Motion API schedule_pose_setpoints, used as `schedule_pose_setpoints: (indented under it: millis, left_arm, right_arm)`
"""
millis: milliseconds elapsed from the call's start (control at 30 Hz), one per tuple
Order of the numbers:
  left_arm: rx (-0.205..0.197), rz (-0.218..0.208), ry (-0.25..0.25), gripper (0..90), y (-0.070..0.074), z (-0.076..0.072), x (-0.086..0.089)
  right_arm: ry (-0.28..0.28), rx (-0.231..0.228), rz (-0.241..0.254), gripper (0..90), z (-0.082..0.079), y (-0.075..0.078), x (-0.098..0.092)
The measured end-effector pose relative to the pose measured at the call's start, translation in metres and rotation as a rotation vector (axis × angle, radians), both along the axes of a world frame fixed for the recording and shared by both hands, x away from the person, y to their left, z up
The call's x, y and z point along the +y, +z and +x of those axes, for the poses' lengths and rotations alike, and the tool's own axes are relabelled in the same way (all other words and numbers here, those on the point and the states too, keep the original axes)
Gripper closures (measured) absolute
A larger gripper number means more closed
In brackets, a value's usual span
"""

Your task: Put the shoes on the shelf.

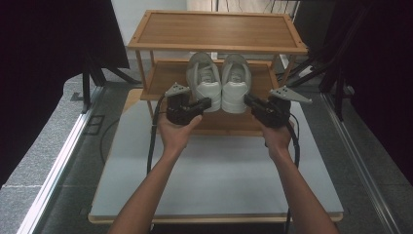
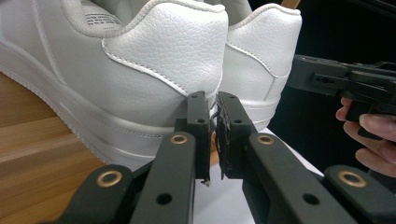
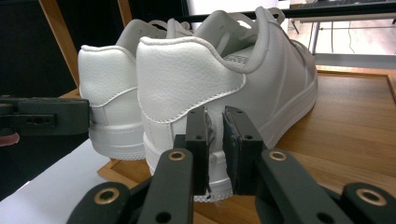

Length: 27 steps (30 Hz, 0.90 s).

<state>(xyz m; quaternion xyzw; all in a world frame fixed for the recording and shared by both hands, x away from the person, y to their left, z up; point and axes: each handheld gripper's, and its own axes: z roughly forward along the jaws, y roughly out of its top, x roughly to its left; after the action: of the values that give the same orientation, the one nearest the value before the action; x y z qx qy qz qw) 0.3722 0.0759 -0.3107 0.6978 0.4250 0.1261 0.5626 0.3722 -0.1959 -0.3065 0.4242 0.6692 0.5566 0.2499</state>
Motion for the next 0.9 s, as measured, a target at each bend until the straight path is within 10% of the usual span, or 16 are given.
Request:
schedule_pose_setpoints:
  millis: [567,900]
  left_arm:
    - [-0.009,-0.03,-0.034,67.5,-0.004,-0.006,0.002]
    - [-0.041,-0.131,-0.04,61.8,-0.016,-0.036,0.033]
  right_arm:
    - [0.055,-0.016,0.003,74.9,-0.011,-0.001,0.008]
    - [0.114,-0.038,0.008,60.1,-0.031,-0.001,-0.003]
